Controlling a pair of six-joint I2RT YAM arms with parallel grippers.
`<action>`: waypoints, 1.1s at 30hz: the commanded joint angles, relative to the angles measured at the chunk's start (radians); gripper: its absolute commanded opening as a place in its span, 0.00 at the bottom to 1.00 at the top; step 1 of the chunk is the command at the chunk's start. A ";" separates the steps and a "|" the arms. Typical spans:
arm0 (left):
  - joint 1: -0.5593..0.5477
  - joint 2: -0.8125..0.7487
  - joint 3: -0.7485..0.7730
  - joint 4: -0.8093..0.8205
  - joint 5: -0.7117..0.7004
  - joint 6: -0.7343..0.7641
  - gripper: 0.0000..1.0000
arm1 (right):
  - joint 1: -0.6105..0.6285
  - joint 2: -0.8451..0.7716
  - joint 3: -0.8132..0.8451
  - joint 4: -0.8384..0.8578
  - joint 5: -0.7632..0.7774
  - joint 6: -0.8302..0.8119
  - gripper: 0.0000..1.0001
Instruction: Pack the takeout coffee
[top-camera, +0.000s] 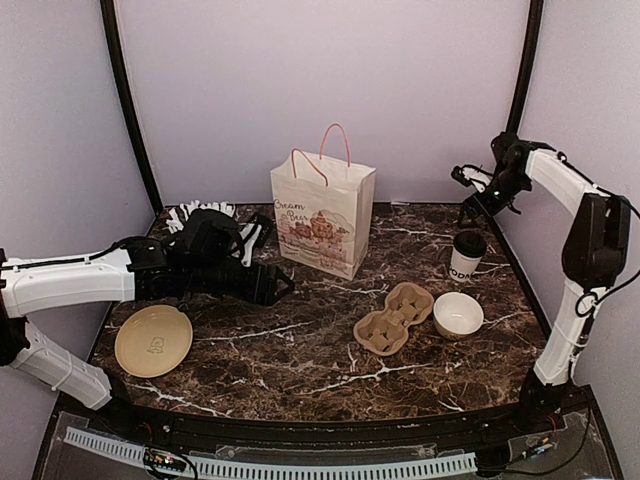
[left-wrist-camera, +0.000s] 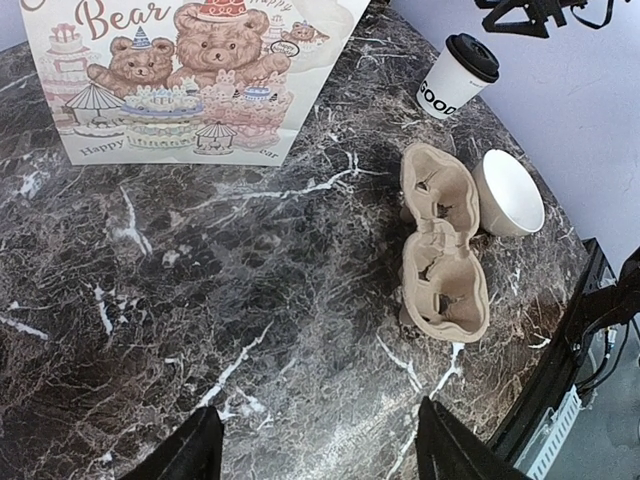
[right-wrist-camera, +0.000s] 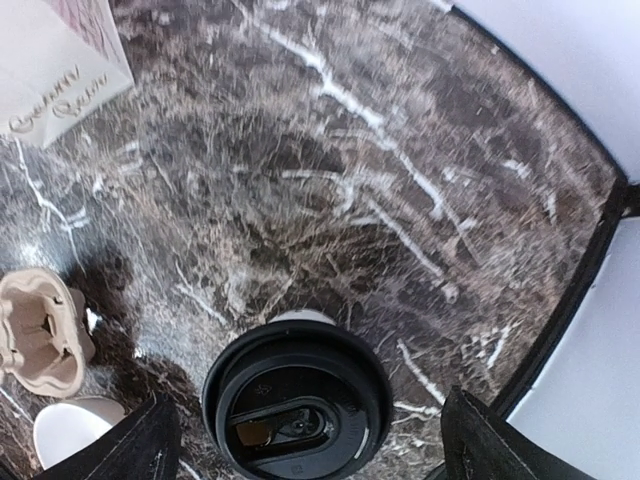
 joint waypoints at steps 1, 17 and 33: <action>0.004 -0.035 0.027 -0.040 -0.056 0.028 0.68 | 0.055 -0.085 0.072 0.005 -0.075 0.077 0.86; 0.003 -0.098 0.029 -0.070 -0.080 0.024 0.64 | 0.336 -0.033 0.291 0.296 -0.181 0.296 0.67; -0.121 0.396 0.315 -0.106 0.190 0.102 0.60 | 0.330 -0.399 -0.325 0.396 0.003 0.250 0.68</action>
